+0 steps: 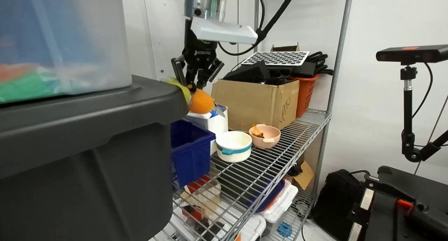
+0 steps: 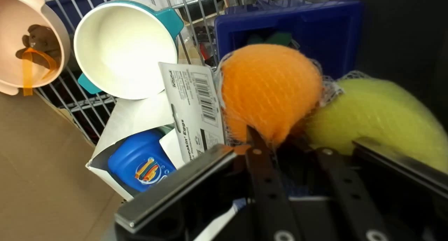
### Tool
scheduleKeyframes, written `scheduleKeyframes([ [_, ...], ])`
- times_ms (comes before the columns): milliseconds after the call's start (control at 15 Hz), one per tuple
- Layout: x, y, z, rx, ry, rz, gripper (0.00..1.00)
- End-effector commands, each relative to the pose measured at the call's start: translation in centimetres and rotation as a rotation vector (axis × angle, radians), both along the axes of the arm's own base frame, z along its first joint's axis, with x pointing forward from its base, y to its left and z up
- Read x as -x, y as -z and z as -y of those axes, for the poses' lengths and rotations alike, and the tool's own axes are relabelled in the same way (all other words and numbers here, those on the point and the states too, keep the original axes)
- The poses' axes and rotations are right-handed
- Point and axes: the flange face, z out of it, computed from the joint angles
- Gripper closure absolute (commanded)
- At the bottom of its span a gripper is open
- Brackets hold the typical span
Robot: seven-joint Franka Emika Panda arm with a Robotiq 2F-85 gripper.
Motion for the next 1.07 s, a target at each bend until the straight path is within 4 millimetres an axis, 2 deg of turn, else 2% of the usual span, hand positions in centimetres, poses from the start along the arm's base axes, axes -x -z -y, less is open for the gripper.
scheduleKeyframes([
  [0, -1.4, 0.2, -0.2, -0.022, 0.02, -0.012, 0.62],
  [67, -1.6, 0.4, -0.1, -0.02, 0.022, -0.014, 0.58],
  [400, -2.1, 1.3, 0.4, -0.021, 0.037, -0.036, 0.23],
  [600, -2.0, 0.7, 1.0, -0.031, 0.044, -0.047, 0.02],
  [733, -1.2, 0.1, 1.8, -0.036, 0.045, -0.06, 0.0],
  [1000, 0.9, 0.3, 4.4, 0.007, 0.08, -0.123, 0.0],
])
